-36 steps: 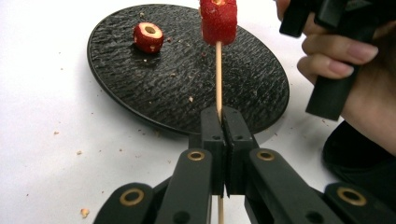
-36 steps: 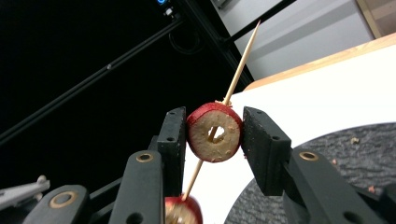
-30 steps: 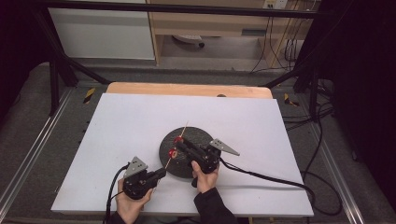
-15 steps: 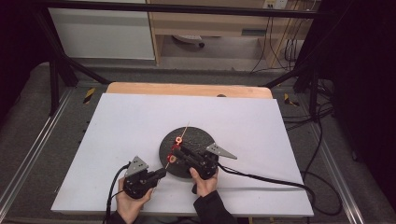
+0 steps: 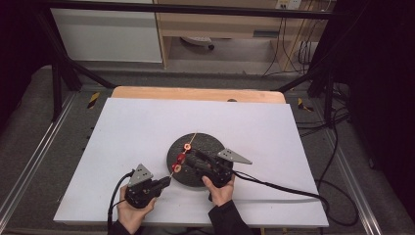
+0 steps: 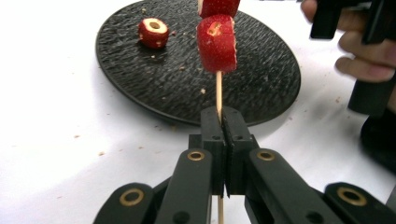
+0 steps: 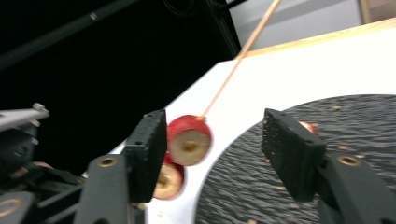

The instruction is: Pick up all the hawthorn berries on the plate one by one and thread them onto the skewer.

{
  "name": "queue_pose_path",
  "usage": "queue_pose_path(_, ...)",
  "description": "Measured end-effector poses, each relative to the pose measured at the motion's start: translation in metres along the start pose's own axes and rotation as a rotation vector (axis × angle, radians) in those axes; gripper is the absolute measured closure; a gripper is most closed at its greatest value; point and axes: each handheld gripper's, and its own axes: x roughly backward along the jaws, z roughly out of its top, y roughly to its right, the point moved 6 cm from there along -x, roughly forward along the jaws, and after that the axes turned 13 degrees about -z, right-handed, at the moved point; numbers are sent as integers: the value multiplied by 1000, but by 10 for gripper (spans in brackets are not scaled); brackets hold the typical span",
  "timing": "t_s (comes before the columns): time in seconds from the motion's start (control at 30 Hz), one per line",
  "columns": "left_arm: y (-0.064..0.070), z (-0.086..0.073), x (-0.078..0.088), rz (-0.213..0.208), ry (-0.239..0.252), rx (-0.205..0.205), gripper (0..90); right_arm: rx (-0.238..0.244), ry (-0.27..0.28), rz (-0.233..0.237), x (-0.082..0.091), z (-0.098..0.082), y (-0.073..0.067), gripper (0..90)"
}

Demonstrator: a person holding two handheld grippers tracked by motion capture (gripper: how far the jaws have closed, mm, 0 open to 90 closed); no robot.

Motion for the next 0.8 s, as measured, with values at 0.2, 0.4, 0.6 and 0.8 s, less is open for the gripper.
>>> queue_pose_path(0.2,-10,-3,8,7,-26,-14,886,90,-115,-55,0,1,13,218)
queue_pose_path(0.4,-20,-6,18,21,-52,-30,886,170,-240,-99,-3,2,27,147)
queue_pose_path(0.6,-28,-7,27,31,-63,-45,886,239,-313,-130,-5,12,38,123)
queue_pose_path(0.8,-33,-8,30,33,-76,-52,886,321,-401,-141,-12,25,36,124)
